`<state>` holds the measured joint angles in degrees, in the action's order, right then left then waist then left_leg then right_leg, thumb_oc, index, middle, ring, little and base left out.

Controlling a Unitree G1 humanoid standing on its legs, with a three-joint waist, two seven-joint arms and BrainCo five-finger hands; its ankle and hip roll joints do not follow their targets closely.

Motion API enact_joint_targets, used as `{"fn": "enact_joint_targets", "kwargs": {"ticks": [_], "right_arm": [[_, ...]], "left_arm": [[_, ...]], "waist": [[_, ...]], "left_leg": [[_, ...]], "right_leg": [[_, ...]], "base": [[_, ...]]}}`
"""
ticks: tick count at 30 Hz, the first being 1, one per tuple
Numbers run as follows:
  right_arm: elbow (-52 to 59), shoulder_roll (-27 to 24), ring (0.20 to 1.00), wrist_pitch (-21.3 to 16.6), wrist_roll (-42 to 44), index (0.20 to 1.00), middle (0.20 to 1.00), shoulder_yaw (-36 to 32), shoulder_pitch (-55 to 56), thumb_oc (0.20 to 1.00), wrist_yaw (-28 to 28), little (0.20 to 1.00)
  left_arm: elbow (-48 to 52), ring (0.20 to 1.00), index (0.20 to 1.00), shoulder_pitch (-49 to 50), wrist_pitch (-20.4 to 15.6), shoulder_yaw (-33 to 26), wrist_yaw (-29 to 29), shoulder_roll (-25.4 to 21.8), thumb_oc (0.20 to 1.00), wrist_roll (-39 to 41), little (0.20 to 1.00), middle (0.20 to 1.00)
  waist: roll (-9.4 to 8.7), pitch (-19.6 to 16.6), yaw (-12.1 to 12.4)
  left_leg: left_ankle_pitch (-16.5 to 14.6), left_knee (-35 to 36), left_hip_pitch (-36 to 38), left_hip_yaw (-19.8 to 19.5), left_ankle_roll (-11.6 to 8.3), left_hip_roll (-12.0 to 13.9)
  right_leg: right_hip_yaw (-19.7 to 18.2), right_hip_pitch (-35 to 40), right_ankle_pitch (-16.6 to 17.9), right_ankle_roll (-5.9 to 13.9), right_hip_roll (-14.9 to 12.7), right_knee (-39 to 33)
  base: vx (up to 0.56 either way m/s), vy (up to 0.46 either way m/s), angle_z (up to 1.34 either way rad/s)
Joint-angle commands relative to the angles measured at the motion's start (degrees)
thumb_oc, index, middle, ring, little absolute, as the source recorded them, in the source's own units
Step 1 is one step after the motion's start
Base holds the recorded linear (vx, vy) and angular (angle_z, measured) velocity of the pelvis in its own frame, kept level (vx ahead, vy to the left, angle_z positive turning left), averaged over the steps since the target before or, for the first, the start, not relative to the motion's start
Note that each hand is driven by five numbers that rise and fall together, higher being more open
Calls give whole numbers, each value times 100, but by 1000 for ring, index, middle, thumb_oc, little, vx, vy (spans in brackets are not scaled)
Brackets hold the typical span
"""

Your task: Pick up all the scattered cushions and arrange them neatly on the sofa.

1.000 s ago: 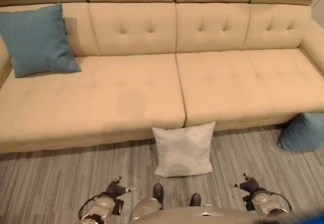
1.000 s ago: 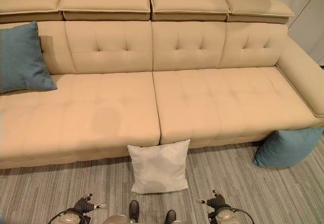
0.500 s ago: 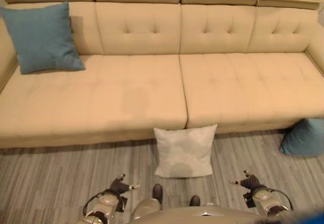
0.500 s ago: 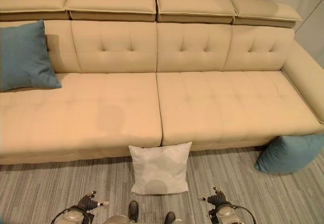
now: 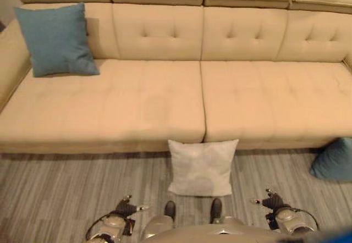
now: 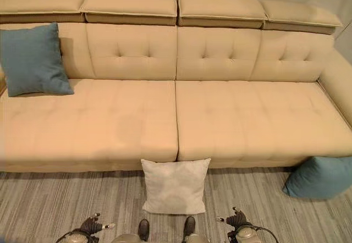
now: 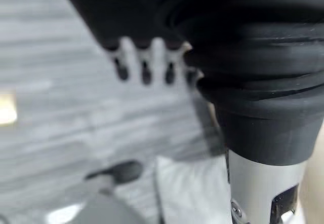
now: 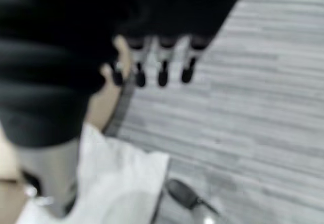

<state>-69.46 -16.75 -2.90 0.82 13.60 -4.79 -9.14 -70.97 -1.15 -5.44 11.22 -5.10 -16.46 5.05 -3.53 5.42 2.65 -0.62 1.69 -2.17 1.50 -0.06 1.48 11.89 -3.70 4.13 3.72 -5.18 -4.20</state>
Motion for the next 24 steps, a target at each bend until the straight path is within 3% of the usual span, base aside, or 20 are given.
{"fn": "enact_joint_targets", "kwargs": {"ticks": [1, 9, 10, 13, 16, 18, 21, 24], "right_arm": [[-46, -160, 1000, -80, 16, 1000, 1000, 37, -83, 1000, -51, 1000], [113, -288, 1000, -170, 242, 1000, 1000, -72, -282, 1000, -237, 1000], [179, -362, 1000, -199, 341, 1000, 1000, -99, -476, 1000, -348, 1000], [269, -451, 1000, -230, 448, 1000, 1000, -83, -697, 1000, -466, 1000], [731, -664, 1000, -334, 682, 1000, 1000, -75, -1229, 1000, -838, 1000], [732, -665, 1000, -332, 682, 1000, 1000, -76, -1230, 1000, -838, 1000], [1524, -996, 1000, -549, 876, 1000, 1000, -93, -1962, 1000, -1298, 1000], [1723, -1164, 1000, -622, 911, 1000, 1000, -30, -2349, 1000, -1416, 1000]], "left_arm": [[-99, 1000, 1000, -380, -111, -43, -34, -76, 1000, 20, 1000, 1000], [278, 1000, 1000, -776, -236, -48, -210, -104, 1000, 532, 1000, 1000], [398, 1000, 1000, -1007, -318, -18, -349, -143, 1000, 768, 1000, 1000], [508, 1000, 1000, -1266, -418, 7, -500, -186, 1000, 1049, 1000, 1000], [890, 1000, 1000, -1713, -666, -16, -779, -271, 1000, 1739, 1000, 1000], [890, 1000, 1000, -1715, -666, -15, -779, -270, 1000, 1740, 1000, 1000], [1581, 1000, 1000, -2280, -880, 211, -993, -535, 1000, 1957, 1000, 1000], [1824, 1000, 1000, -2560, -907, 356, -1030, -608, 1000, 2016, 1000, 1000]], "waist": [[-200, -89, 29], [-119, 321, -18], [-87, 525, -48], [-38, 694, -67], [66, 866, -86], [65, 854, -84], [149, 992, -205], [186, 943, -246]], "left_leg": [[-432, -302, -105, -380, -223, -234], [-267, -375, -623, -555, -335, -144], [-211, -575, -1080, -559, -352, -171], [-164, -830, -1597, -556, -365, -215], [-293, -1530, -2707, -526, -407, -226], [-303, -1549, -2731, -523, -407, -226], [-378, -2478, -4402, -490, -386, -246], [-450, -2907, -5217, -527, -354, -268]], "right_leg": [[-75, -268, -340, 545, -228, 664], [226, -664, -437, 423, -214, 815], [275, -1130, -424, 386, -236, 1060], [283, -1688, -410, 335, -288, 1354], [214, -2826, -636, 291, -369, 2065], [210, -2850, -644, 290, -370, 2081], [-35, -4499, -812, 215, -540, 3091], [-175, -5264, -888, 173, -605, 3536]], "base": [[16, -147, 40], [-82, -73, 22], [-166, -14, 16], [-196, -12, 4], [-199, 11, 5], [-90, 16, 7], [-218, 64, 1], [-88, 27, 2]]}}
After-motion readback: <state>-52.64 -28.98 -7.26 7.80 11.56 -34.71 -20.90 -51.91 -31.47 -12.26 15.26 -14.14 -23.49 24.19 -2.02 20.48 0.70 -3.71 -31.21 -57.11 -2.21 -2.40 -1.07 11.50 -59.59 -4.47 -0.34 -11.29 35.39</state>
